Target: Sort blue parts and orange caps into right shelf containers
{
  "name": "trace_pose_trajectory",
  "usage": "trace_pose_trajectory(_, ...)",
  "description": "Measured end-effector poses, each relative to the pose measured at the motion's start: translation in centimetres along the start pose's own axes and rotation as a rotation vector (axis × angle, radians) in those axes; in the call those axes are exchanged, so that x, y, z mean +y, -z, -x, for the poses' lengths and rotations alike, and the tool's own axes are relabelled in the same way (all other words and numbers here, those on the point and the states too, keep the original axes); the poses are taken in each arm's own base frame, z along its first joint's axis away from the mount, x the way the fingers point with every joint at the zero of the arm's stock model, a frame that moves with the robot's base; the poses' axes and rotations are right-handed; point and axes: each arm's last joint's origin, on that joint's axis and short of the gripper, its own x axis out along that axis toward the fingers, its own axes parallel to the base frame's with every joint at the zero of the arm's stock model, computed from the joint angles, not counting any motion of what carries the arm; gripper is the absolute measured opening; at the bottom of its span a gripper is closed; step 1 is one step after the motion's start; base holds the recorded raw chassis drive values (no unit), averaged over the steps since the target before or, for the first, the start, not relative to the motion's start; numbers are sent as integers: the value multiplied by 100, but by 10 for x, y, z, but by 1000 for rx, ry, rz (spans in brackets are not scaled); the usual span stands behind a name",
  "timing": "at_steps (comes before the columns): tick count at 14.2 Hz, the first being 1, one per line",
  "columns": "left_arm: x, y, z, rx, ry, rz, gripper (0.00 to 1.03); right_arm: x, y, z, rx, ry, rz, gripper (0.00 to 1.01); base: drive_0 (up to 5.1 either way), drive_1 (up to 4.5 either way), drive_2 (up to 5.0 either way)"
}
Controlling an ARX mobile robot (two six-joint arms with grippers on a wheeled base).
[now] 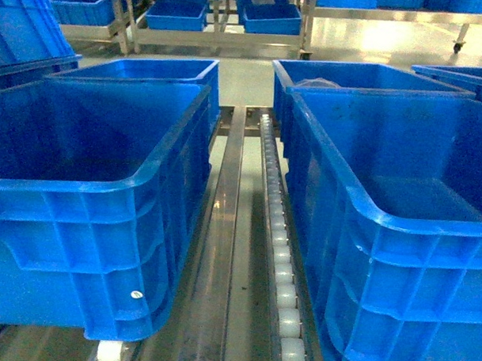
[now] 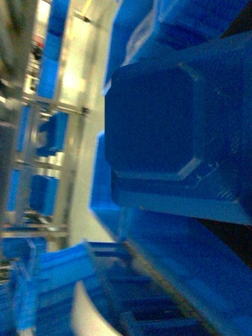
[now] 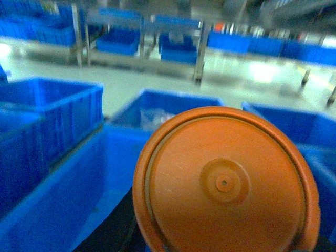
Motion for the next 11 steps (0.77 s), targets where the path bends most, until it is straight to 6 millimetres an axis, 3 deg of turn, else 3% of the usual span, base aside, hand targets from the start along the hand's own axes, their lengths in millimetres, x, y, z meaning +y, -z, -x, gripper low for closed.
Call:
trace_pose_trajectory(1, -3, 32, -43, 157, -25, 29, 42, 2, 49, -55, 223, 36, -26, 43, 0, 0, 0)
trace_pose_trajectory(2, -5, 26, -43, 120, -17, 28, 53, 2, 56, -60, 238, 51, -37, 48, 0, 0, 0)
trace_pose_trajectory(4, -6, 6, -38, 46, -6, 23, 73, 0, 55, -59, 236, 102, -29, 69, 0, 0, 0)
trace_pose_trajectory(6, -2, 3, -37, 40, -30, 6, 94, 0, 55, -59, 240, 114, -22, 91, 0, 0, 0)
trace_pose_trajectory(7, -1, 5, -37, 48, -34, 4, 100, 0, 55, -59, 241, 114, -22, 99, 0, 0, 0)
trace_pose_trajectory(10, -1, 7, -37, 54, -33, 2, 98, 0, 54, -59, 219, 110, -26, 97, 0, 0, 0)
trace_pose_trajectory(11, -1, 8, -34, 60, -11, -29, 91, 1, 53, -54, 140, 89, -49, 88, 0, 0, 0)
